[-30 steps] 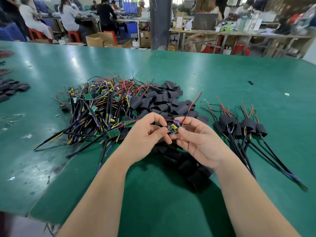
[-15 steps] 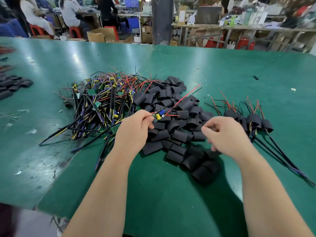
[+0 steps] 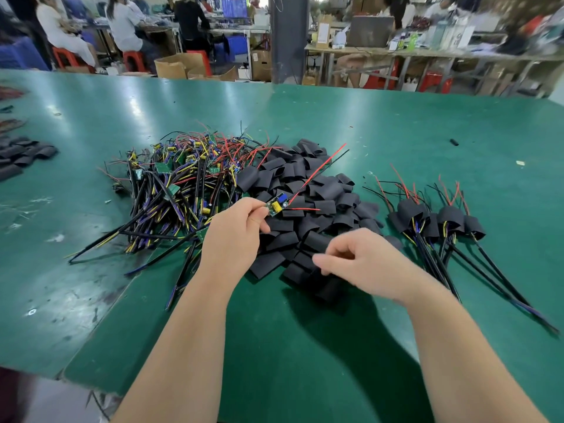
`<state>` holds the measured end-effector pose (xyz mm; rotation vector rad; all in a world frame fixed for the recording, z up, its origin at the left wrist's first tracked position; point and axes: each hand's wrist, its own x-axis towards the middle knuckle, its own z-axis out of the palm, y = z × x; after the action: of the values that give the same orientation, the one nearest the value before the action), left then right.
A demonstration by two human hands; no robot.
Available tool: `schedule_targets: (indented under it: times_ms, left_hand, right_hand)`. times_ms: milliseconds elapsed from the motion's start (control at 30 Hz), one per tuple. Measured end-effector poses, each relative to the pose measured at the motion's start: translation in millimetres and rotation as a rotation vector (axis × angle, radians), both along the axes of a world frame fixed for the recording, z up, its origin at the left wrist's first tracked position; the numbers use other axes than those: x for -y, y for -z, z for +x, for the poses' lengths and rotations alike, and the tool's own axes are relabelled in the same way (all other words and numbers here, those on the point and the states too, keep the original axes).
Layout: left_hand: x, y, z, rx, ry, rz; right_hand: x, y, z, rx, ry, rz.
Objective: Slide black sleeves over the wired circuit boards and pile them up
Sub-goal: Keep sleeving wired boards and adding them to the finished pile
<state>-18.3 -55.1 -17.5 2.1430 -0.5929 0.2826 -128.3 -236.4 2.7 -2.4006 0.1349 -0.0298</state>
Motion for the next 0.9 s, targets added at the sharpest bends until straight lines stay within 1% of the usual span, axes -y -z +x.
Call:
schedule_targets:
  times_ms: [67, 100, 133, 167, 233, 267, 300, 400, 567, 667, 700, 800, 900]
  left_hand:
    - [0.5, 0.7, 0.6, 0.004, -0.001, -0.001]
    - [0.7, 0.9, 1.1, 0.003, -0.004, -0.003]
    - [0.6, 1.1, 1.5, 0.003, -0.008, -0.005]
    - [0.4, 1.4, 1.9, 0.006, -0.009, -0.007]
    - [-0.3, 1.9, 2.2, 0.013, -0.004, -0.01]
    - [-0.4, 2.1, 1.9, 0.012, 0.003, -0.01]
    - [-0.4, 2.2, 1.4, 0.012, 0.011, -0.012]
    - [0.1, 2.0, 0.2, 0.028, 0.032, -0.029]
    - [0.4, 0.9, -0.1, 0.012, 0.02, -0.031]
    - [0.9, 0.7, -0.3, 0.007, 0.014, -0.034]
    - [1.1, 0.7, 0.1, 0.007, 0.012, -0.035]
    - [1.2, 1.2, 1.0, 0.005, 0.013, -0.037]
    - [1.3, 2.0, 1.1, 0.004, 0.007, -0.04]
  right_hand:
    - [-12.0, 5.7, 6.3, 0.234, 0.106, -0.065]
    - [-19.7, 6.5, 8.0, 0.324, 0.121, -0.096]
    - [-26.7, 8.1, 9.4, 0.372, 0.078, -0.143]
    - [-34.0, 9.9, 10.6, 0.364, -0.003, -0.206]
    - [-46.1, 17.7, 13.2, 0.222, -0.167, -0.342]
    - [-50.4, 21.1, 14.8, 0.154, -0.193, -0.426]
    - [-54.1, 23.6, 15.9, 0.124, -0.194, -0.495]
    - [-58.3, 23.4, 15.1, 0.161, -0.171, -0.574]
    - [-61.3, 15.3, 18.5, 0.078, -0.307, -0.569]
    - [-63.7, 14.1, 19.5, 0.045, -0.346, -0.348]
    - [-64.7, 13.5, 18.9, 0.032, -0.345, -0.318]
    - [-67.6, 17.0, 16.8, 0.024, -0.331, -0.365]
    - [-72.8, 18.0, 16.4, 0.059, -0.325, -0.436]
